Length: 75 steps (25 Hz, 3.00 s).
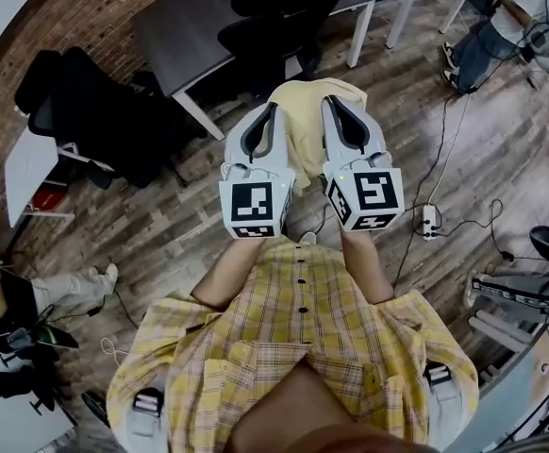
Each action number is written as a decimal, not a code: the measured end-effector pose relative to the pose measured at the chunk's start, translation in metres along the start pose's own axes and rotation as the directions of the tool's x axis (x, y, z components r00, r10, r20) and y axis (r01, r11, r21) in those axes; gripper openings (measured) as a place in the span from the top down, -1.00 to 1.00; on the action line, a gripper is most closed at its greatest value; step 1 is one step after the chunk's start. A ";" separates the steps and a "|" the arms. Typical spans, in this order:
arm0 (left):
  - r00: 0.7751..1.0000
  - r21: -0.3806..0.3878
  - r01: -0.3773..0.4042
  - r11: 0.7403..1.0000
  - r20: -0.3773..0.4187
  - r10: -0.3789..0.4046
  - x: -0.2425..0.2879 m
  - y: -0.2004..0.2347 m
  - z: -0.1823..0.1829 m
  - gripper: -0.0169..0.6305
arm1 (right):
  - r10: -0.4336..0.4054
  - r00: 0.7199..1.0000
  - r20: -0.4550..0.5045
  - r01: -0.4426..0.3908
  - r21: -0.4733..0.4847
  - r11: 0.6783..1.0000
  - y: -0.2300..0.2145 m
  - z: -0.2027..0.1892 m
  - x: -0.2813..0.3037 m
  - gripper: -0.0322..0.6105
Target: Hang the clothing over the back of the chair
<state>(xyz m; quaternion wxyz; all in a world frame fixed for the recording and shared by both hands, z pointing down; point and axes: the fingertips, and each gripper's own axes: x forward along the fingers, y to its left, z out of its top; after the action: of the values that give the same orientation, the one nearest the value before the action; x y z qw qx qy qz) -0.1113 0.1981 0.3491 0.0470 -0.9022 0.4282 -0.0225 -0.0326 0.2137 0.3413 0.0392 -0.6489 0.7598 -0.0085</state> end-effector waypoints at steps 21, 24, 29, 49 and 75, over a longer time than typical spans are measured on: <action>1.000 -0.035 -0.015 0.999 0.007 0.016 0.059 0.037 -0.014 0.93 | 0.018 1.000 -0.017 -0.018 -0.004 1.000 -0.024 -0.012 0.065 0.83; 1.000 -0.048 -0.018 0.999 0.023 0.019 0.081 0.045 -0.013 0.93 | 0.017 1.000 -0.013 -0.018 -0.012 1.000 -0.036 -0.011 0.085 0.83; 0.999 -0.047 -0.021 0.999 0.045 0.023 0.128 0.064 -0.005 0.93 | 0.018 1.000 0.002 -0.018 -0.024 1.000 -0.059 -0.003 0.129 0.83; 0.995 -0.046 0.012 0.999 0.101 -0.008 0.263 0.139 0.024 0.93 | -0.029 0.999 0.039 0.031 -0.057 0.998 -0.115 0.032 0.267 0.83; 0.978 -0.062 -0.040 0.997 0.202 0.052 0.323 0.165 0.064 0.93 | 0.024 0.994 0.104 -0.013 -0.104 0.995 -0.148 0.073 0.328 0.84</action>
<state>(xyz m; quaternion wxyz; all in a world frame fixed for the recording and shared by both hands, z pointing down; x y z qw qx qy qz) -0.0286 -0.1519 0.2687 0.0651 -0.8906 0.4425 0.0831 0.0675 -0.1308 0.2620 0.0458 -0.6424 0.7622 0.0653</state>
